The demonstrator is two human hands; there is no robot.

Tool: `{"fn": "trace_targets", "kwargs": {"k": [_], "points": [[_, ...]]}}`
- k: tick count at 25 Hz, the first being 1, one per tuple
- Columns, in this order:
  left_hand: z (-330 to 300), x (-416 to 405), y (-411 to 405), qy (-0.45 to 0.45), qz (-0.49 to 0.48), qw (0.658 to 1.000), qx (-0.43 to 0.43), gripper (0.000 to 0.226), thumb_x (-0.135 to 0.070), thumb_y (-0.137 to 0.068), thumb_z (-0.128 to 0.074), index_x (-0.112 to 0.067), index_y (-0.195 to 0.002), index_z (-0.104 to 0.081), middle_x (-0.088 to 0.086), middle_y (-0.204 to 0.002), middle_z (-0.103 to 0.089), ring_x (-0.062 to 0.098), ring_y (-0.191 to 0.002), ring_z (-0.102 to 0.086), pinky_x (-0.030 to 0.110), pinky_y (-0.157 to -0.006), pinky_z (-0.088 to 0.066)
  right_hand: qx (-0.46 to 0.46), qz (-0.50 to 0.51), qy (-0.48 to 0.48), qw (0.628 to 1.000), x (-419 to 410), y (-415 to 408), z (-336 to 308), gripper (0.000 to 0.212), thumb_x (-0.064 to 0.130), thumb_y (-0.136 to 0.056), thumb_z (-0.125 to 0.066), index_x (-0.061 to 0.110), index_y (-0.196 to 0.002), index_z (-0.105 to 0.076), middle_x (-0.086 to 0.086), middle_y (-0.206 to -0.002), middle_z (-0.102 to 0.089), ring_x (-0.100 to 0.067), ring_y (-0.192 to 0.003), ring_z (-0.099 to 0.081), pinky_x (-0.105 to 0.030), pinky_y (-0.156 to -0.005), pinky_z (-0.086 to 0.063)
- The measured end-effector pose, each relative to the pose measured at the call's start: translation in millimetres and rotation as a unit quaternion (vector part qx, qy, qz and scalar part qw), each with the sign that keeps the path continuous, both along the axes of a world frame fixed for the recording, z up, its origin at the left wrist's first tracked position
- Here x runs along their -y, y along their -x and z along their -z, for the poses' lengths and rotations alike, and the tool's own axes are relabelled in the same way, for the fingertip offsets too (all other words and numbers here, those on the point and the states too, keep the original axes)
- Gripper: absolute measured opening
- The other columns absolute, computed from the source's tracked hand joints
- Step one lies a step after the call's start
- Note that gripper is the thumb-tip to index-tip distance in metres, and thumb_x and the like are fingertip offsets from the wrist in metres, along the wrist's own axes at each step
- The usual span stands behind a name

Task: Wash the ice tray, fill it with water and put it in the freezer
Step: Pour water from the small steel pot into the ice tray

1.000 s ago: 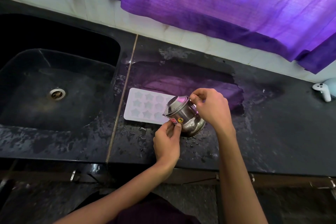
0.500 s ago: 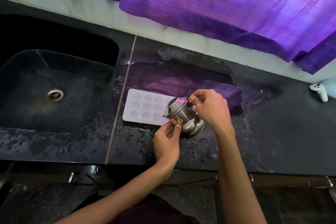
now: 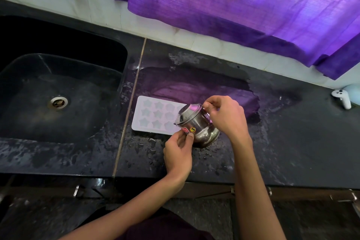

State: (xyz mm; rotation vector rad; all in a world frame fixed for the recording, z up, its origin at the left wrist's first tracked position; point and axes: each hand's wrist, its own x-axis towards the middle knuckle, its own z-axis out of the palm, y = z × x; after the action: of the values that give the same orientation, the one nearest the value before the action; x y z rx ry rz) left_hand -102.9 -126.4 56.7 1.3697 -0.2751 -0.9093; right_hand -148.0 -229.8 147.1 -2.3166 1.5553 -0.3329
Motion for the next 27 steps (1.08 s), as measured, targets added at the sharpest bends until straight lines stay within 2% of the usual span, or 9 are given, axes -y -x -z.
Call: {"fn": "trace_targets", "kwargs": {"k": [6, 8, 12, 14, 17, 21, 27], "points": [[-3, -2, -2, 0.018, -0.007, 1.0, 0.014, 0.018, -0.017, -0.089, -0.065, -0.019, -0.107, -0.068, -0.019, -0.09, -0.069, -0.004, -0.09, -0.067, 0.017, -0.084, -0.051, 0.041, 0.018, -0.005, 0.999, 0, 8, -3, 0.014, 0.032, -0.092, -0.056, 0.027, -0.089, -0.069, 0.007, -0.088, -0.072, -0.015, -0.088, -0.063, -0.027, -0.077, -0.041], [-5, -1, -3, 0.028, -0.011, 0.999, 0.019, 0.016, -0.018, -0.089, -0.065, -0.027, -0.102, -0.067, -0.016, -0.095, -0.07, 0.0, -0.096, -0.067, 0.021, -0.087, -0.051, 0.062, 0.026, -0.008, 0.998, 0, 10, -4, 0.014, 0.032, -0.092, -0.056, 0.029, -0.086, -0.068, 0.01, -0.083, -0.071, -0.013, -0.083, -0.064, -0.027, -0.077, -0.04], [-7, 1, -7, 0.043, -0.011, 0.998, 0.036, 0.018, -0.021, -0.09, -0.063, -0.026, -0.107, -0.065, -0.008, -0.107, -0.071, 0.005, -0.105, -0.064, 0.026, -0.091, -0.051, 0.092, 0.028, -0.007, 0.995, 3, 8, -6, 0.014, 0.032, -0.091, -0.057, 0.032, -0.08, -0.065, 0.02, -0.07, -0.064, -0.003, -0.068, -0.061, -0.026, -0.075, -0.041], [-8, 3, -12, 0.054, -0.014, 0.998, 0.032, 0.02, -0.02, -0.091, -0.062, -0.024, -0.11, -0.065, -0.005, -0.111, -0.07, 0.008, -0.108, -0.064, 0.024, -0.09, -0.051, 0.102, 0.024, -0.002, 0.994, 5, 5, -8, 0.014, 0.032, -0.092, -0.056, 0.032, -0.081, -0.065, 0.02, -0.07, -0.064, -0.003, -0.067, -0.062, -0.027, -0.075, -0.043], [-10, 8, -22, 0.069, -0.013, 0.997, 0.027, 0.028, -0.02, -0.092, -0.06, -0.015, -0.119, -0.063, -0.002, -0.115, -0.069, 0.011, -0.109, -0.063, 0.012, -0.085, -0.05, 0.111, 0.022, 0.002, 0.994, 8, -2, -9, 0.014, 0.033, -0.092, -0.055, 0.031, -0.087, -0.067, 0.018, -0.071, -0.064, -0.01, -0.073, -0.063, -0.029, -0.078, -0.046], [-11, 14, -32, 0.078, 0.004, 0.997, 0.028, 0.033, -0.017, -0.093, -0.058, -0.013, -0.126, -0.059, -0.001, -0.121, -0.065, 0.011, -0.114, -0.06, 0.011, -0.09, -0.048, 0.099, 0.012, 0.01, 0.995, 15, -16, -12, 0.015, 0.032, -0.092, -0.055, 0.028, -0.089, -0.069, 0.012, -0.077, -0.068, -0.011, -0.077, -0.062, -0.027, -0.077, -0.042], [-11, 23, -41, 0.087, 0.016, 0.996, 0.027, 0.035, -0.011, -0.093, -0.058, -0.014, -0.127, -0.058, -0.011, -0.117, -0.062, 0.005, -0.115, -0.056, 0.001, -0.082, -0.042, 0.068, -0.007, 0.009, 0.998, 30, -37, -15, 0.016, 0.034, -0.092, -0.055, 0.029, -0.089, -0.069, 0.008, -0.084, -0.072, -0.016, -0.081, -0.065, -0.029, -0.077, -0.045]]}}
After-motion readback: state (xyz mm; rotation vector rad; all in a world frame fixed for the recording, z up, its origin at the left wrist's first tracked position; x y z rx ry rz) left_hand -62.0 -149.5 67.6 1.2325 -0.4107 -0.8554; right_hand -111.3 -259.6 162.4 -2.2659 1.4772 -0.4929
